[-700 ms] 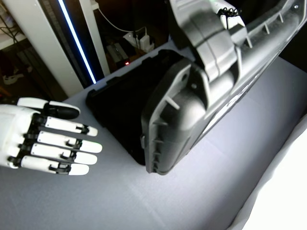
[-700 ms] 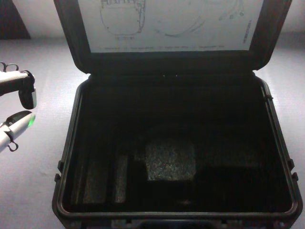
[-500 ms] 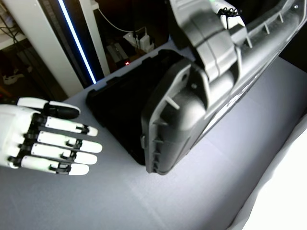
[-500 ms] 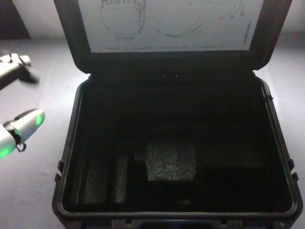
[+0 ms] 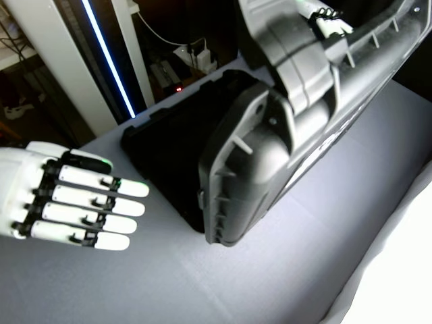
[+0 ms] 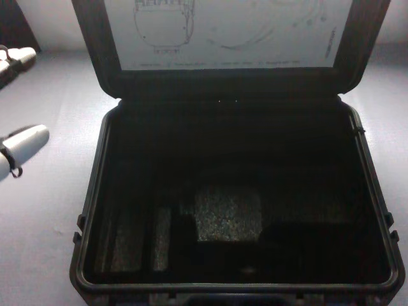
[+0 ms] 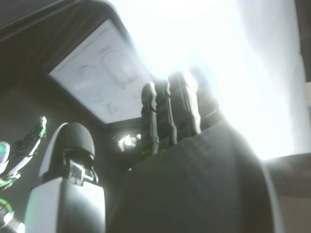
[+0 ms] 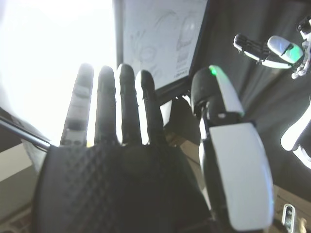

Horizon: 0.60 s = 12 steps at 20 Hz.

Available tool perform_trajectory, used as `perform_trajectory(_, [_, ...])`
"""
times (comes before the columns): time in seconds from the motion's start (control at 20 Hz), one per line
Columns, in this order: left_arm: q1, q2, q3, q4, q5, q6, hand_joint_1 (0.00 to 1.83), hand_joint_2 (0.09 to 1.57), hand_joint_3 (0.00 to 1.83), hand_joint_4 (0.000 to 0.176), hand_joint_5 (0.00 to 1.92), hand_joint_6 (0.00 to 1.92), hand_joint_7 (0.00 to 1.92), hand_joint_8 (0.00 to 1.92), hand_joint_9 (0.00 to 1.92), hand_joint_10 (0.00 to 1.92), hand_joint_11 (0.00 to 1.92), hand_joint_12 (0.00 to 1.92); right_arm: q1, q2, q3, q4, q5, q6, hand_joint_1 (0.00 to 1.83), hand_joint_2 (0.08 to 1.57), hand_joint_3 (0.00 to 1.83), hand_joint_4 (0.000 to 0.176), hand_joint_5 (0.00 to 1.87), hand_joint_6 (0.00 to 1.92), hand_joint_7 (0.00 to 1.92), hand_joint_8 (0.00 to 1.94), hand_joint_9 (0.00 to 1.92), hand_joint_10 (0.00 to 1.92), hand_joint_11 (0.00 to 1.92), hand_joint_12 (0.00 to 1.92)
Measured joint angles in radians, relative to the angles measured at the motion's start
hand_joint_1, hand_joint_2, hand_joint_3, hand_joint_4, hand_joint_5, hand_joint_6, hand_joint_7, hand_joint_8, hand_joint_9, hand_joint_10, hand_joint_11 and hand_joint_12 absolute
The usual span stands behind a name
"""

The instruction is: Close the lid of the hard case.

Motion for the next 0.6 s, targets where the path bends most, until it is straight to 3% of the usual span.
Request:
perform_trajectory(0.05, [-0.021, -0.007, 0.014, -0.009, 0.020, -0.001, 0.22, 1.23, 0.00, 0.000, 0.18, 0.00, 0.18, 0.00, 0.12, 0.00, 0.00, 0.20, 0.025, -0.012, 0.018, 0.003, -0.028, -0.001, 0.32, 1.27, 0.00, 0.029, 0.06, 0.00, 0.05, 0.00, 0.03, 0.00, 0.00, 0.07])
perform_trajectory(0.1, [-0.037, -0.016, 0.029, -0.012, 0.035, -0.001, 0.17, 1.21, 0.00, 0.000, 0.15, 0.00, 0.17, 0.00, 0.14, 0.01, 0.03, 0.20, 0.048, -0.021, 0.034, 0.000, -0.058, -0.002, 0.27, 1.27, 0.00, 0.006, 0.01, 0.00, 0.01, 0.00, 0.01, 0.00, 0.00, 0.01])
perform_trajectory(0.2, [-0.075, -0.034, 0.060, -0.009, 0.084, -0.002, 0.16, 1.20, 0.00, 0.000, 0.13, 0.00, 0.16, 0.00, 0.15, 0.01, 0.05, 0.21, 0.094, -0.039, 0.071, -0.007, -0.122, -0.010, 0.20, 1.27, 0.00, 0.000, 0.00, 0.00, 0.00, 0.00, 0.00, 0.00, 0.00, 0.00])
perform_trajectory(0.25, [-0.093, -0.037, 0.073, -0.010, 0.113, -0.002, 0.16, 1.20, 0.00, 0.000, 0.13, 0.00, 0.16, 0.00, 0.15, 0.01, 0.05, 0.21, 0.117, -0.050, 0.092, -0.005, -0.158, -0.014, 0.20, 1.27, 0.00, 0.000, 0.00, 0.00, 0.00, 0.00, 0.00, 0.00, 0.00, 0.00])
perform_trajectory(0.3, [-0.121, -0.048, 0.102, -0.010, 0.146, -0.002, 0.22, 1.21, 0.00, 0.000, 0.13, 0.00, 0.17, 0.00, 0.14, 0.01, 0.04, 0.21, 0.143, -0.061, 0.114, 0.001, -0.203, -0.014, 0.08, 1.27, 0.00, 0.000, 0.00, 0.00, 0.00, 0.00, 0.00, 0.00, 0.00, 0.00])
perform_trajectory(0.4, [-0.176, -0.074, 0.148, -0.023, 0.208, -0.002, 0.20, 1.21, 0.00, 0.000, 0.14, 0.00, 0.17, 0.00, 0.15, 0.00, 0.00, 0.33, 0.179, -0.077, 0.146, -0.001, -0.261, -0.016, 0.01, 1.27, 0.00, 0.000, 0.00, 0.00, 0.00, 0.00, 0.00, 0.00, 0.00, 0.00])
perform_trajectory(0.55, [-0.240, -0.104, 0.203, -0.020, 0.295, 0.000, 0.17, 1.20, 0.00, 0.000, 0.13, 0.00, 0.16, 0.00, 0.14, 0.00, 0.00, 0.31, 0.238, -0.086, 0.171, -0.003, -0.329, -0.045, 0.00, 1.31, 0.02, 0.000, 0.00, 0.00, 0.00, 0.00, 0.00, 0.00, 0.00, 0.00])
perform_trajectory(0.6, [-0.278, -0.118, 0.231, 0.004, 0.349, -0.001, 0.25, 1.19, 0.00, 0.000, 0.12, 0.00, 0.14, 0.00, 0.12, 0.00, 0.00, 0.25, 0.275, -0.086, 0.184, -0.010, -0.353, -0.064, 0.00, 1.31, 0.02, 0.000, 0.00, 0.00, 0.00, 0.00, 0.00, 0.00, 0.00, 0.00])
